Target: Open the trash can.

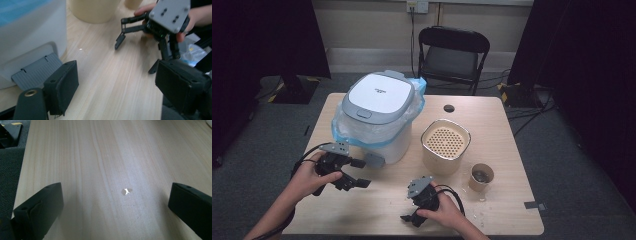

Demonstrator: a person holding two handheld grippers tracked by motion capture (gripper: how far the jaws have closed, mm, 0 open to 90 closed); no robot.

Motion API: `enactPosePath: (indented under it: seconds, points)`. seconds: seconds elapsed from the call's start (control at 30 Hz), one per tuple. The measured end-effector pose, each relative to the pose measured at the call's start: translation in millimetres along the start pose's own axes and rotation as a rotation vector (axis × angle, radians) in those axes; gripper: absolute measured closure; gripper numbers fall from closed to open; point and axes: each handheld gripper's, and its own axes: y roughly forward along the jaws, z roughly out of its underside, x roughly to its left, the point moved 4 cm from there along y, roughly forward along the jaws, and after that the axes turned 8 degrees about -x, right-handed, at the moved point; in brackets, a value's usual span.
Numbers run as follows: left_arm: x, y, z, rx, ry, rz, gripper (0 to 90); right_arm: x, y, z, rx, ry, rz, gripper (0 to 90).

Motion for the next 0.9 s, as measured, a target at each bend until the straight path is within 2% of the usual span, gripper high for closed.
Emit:
enactPosePath:
  seconds: [0.1,0.3,0.37,0.5,0.73,0.9]
  points:
    - [-1.2,-5.2,-6.7,0.004,0.009,-0.029,18.5,0.0,0.0,0.0,0.000,0.000,0.001,0.0]
    - [-6.0,-16.6,-16.6,-0.019,-0.006,-0.041,18.7,0.0,0.1,0.0,-0.001,0.000,-0.001,0.0]
    - [-7.1,-22.0,-20.0,-0.017,0.008,-0.045,18.8,-0.3,0.1,-0.1,-0.002,-0.004,0.002,0.0]
    - [-8.6,-29.9,-26.8,-0.029,-0.001,-0.059,19.5,-0.3,0.1,-0.1,-0.002,-0.003,0.002,0.0]
    - [-11.4,-41.1,-40.7,-0.030,0.022,-0.082,20.8,-0.3,0.2,-0.1,-0.002,-0.003,0.002,0.0]
    - [-10.3,-47.9,-52.8,-0.037,0.021,-0.100,21.2,-0.3,0.2,-0.1,-0.002,-0.003,0.002,0.0]
